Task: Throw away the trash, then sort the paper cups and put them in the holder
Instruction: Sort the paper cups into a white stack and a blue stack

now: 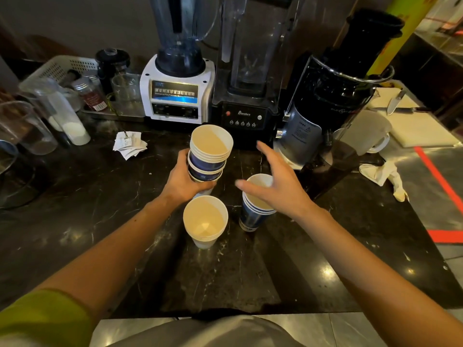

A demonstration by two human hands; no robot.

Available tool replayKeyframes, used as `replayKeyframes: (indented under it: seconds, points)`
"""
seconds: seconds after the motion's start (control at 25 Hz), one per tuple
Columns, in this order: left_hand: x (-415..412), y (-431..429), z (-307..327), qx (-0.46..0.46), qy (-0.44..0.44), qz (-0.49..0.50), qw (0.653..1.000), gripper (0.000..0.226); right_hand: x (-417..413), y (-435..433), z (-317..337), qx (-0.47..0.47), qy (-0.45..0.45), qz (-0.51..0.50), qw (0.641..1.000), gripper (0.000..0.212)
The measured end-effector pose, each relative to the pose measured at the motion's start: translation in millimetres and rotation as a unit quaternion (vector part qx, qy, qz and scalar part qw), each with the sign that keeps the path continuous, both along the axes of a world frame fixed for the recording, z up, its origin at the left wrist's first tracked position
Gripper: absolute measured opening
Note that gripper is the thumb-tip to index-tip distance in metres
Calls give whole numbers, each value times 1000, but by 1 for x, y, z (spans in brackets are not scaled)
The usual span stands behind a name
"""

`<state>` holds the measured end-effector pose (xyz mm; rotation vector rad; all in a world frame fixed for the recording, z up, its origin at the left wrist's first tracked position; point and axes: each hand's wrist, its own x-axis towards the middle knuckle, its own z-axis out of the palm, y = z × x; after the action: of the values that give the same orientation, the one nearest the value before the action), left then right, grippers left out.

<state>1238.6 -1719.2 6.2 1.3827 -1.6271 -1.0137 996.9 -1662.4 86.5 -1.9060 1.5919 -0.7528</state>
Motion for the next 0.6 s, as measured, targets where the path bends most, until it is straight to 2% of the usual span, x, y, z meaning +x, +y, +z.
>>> replayKeyframes:
  seconds: [0.2, 0.36, 0.48, 0.6]
  points:
    - [7, 4, -2, 6, 4, 1, 1000, 98, 62, -57, 15, 26, -28, 38, 999, 109]
    - [8, 7, 3, 16, 26, 16, 999, 98, 76, -65, 10, -21, -39, 70, 997, 87]
    - [9, 10, 11, -15, 79, 22, 997, 98, 76, -67, 7, -30, -12, 84, 996, 88]
    - [12, 9, 18, -31, 96, 35, 994, 90, 78, -69, 7, -26, -25, 87, 996, 82]
